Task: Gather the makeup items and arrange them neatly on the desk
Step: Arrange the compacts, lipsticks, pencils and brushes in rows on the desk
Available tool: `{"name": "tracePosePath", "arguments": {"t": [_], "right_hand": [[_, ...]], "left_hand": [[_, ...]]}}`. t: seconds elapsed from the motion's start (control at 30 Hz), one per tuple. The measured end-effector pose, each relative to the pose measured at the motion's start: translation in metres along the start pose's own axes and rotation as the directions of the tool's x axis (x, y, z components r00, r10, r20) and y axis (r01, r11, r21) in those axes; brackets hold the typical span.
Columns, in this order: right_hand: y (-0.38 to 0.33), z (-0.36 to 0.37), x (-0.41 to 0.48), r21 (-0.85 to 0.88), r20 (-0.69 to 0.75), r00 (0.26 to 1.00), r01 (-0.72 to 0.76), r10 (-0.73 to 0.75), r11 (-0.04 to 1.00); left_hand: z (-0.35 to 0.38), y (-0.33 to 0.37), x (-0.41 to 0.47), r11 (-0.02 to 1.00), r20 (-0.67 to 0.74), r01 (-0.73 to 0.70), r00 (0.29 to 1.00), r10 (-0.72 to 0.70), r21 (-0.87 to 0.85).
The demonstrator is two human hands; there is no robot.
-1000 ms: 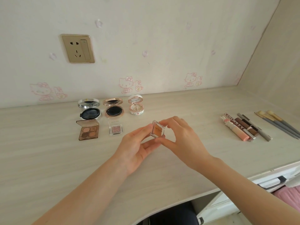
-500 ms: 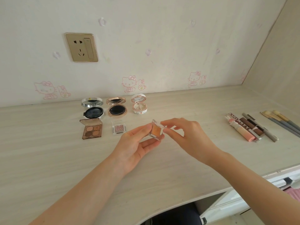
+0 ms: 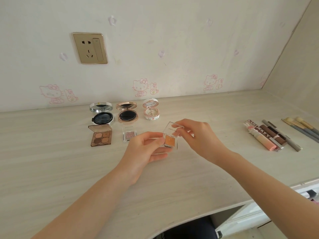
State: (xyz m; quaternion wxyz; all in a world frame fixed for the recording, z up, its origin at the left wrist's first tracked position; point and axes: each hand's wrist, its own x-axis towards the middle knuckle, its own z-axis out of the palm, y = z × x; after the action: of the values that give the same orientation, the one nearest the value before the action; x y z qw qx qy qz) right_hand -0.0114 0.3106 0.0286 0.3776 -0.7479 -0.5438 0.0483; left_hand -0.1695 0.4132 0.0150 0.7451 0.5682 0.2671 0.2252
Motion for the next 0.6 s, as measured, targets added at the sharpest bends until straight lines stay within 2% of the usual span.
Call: {"name": "tracePosePath", "arguments": {"t": [0.1, 0.2, 0.27, 0.43, 0.6], "right_hand": [[0.004, 0.007, 0.008, -0.038, 0.046, 0.999, 0.001, 0.001, 0.999], [0.008, 0.014, 0.013, -0.067, 0.090, 0.996, 0.002, 0.004, 0.998], [0.009, 0.019, 0.016, -0.093, 0.097, 0.995, 0.021, -0.012, 0.995], [0.008, 0.026, 0.018, -0.157, 0.129, 0.991, 0.063, -0.043, 0.986], [0.014, 0.036, 0.019, -0.248, 0.123, 0.990, 0.098, -0.069, 0.964]], "left_hand": [[-0.008, -0.003, 0.002, 0.968, -0.040, -0.073, 0.996, 0.085, 0.241], [-0.017, -0.009, 0.003, 0.777, -0.010, -0.205, 0.965, 0.262, 0.595], [-0.021, -0.011, 0.002, 0.639, 0.044, -0.274, 0.935, 0.353, 0.719], [-0.028, -0.020, 0.005, 0.322, 0.207, -0.369, 0.874, 0.440, 0.872], [-0.030, -0.026, 0.010, 0.206, 0.282, -0.434, 0.812, 0.511, 0.877]]}}
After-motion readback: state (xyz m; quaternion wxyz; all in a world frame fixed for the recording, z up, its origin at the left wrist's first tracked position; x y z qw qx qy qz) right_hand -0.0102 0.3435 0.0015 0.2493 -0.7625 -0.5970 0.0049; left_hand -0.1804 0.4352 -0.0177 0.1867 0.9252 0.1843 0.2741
